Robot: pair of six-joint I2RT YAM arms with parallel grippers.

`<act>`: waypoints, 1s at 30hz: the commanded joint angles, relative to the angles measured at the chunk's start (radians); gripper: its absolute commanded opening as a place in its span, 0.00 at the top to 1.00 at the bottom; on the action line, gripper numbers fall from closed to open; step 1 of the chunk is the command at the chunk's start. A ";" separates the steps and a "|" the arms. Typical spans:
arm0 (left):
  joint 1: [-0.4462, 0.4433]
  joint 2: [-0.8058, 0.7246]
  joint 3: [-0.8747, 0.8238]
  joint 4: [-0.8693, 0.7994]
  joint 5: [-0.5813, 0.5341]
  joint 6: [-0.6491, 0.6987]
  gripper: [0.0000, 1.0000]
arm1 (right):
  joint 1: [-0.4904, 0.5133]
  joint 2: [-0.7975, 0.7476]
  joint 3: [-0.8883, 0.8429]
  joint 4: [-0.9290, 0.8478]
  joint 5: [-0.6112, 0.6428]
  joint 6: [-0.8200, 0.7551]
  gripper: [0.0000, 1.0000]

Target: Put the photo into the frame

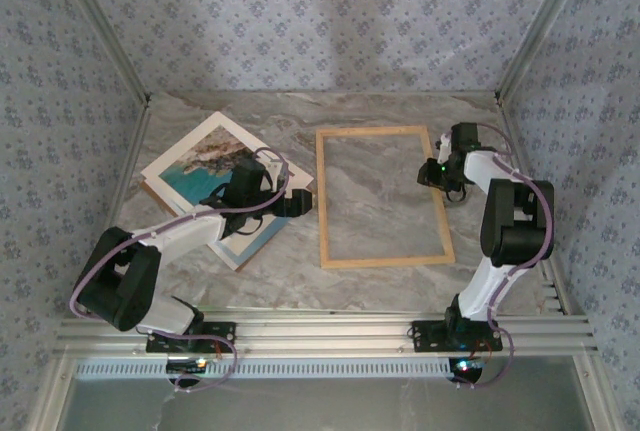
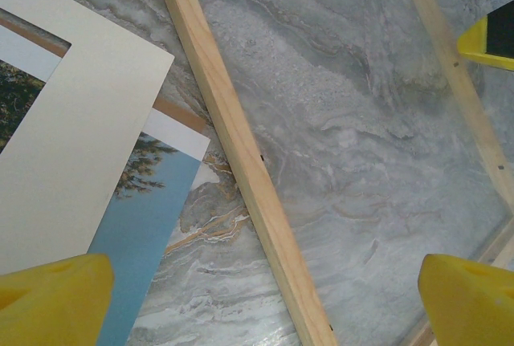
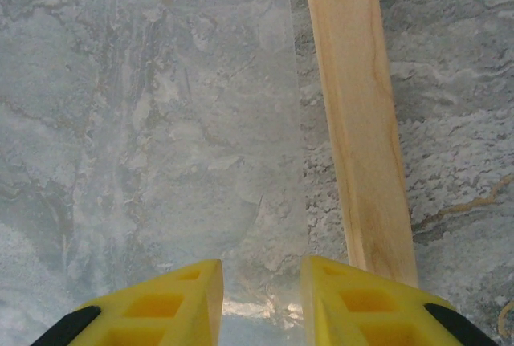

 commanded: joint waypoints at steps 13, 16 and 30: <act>-0.005 0.027 0.027 -0.009 0.013 0.021 0.03 | 0.019 0.038 0.009 -0.004 -0.054 -0.007 0.63; -0.005 0.029 0.031 -0.012 0.014 0.022 0.03 | 0.018 0.040 0.002 -0.011 -0.053 -0.007 0.59; -0.004 0.032 0.033 -0.014 0.014 0.026 0.03 | -0.018 0.010 0.007 -0.048 0.015 -0.001 0.42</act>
